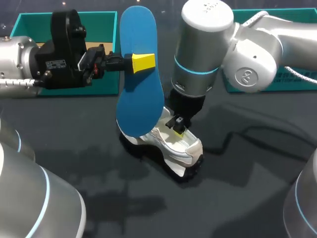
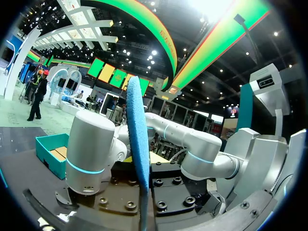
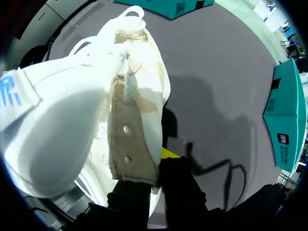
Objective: Take the shoe out of the shoebox, open the shoe tongue, remove and reinsert the insole, then place the shoe into the shoebox
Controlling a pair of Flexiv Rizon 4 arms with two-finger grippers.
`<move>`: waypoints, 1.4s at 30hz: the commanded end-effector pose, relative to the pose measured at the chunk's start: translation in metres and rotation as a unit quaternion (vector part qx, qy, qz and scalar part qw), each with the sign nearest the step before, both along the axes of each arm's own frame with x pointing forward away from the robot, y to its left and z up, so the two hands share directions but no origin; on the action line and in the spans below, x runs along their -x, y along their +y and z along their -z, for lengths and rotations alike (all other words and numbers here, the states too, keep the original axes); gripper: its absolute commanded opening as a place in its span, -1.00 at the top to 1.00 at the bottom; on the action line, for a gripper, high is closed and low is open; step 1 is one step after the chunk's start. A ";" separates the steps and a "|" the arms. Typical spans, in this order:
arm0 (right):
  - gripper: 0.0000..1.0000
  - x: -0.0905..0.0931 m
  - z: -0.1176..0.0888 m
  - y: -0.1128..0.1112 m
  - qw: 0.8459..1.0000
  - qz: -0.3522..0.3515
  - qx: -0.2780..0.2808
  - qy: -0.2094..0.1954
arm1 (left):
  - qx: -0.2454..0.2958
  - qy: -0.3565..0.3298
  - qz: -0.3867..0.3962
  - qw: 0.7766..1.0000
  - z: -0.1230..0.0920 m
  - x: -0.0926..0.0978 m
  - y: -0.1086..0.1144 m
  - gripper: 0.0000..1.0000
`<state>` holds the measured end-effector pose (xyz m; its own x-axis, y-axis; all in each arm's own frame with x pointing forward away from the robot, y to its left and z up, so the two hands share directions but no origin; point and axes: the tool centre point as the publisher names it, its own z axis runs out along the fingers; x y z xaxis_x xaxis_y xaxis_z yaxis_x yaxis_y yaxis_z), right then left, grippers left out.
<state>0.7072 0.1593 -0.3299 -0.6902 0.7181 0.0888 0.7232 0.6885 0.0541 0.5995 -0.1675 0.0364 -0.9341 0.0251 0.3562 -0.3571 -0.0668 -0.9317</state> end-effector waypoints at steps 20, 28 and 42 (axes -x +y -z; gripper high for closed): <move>1.00 0.019 -0.003 -0.009 0.943 0.317 -0.048 -0.086 | 0.001 0.000 -0.001 1.000 0.002 0.000 -0.002 1.00; 1.00 0.013 0.008 -0.010 0.945 0.314 -0.055 -0.074 | 0.001 0.000 -0.001 1.000 0.002 0.000 -0.002 1.00; 1.00 0.004 0.031 -0.014 0.943 0.325 -0.057 -0.042 | 0.001 0.000 -0.001 1.000 0.002 0.000 -0.002 1.00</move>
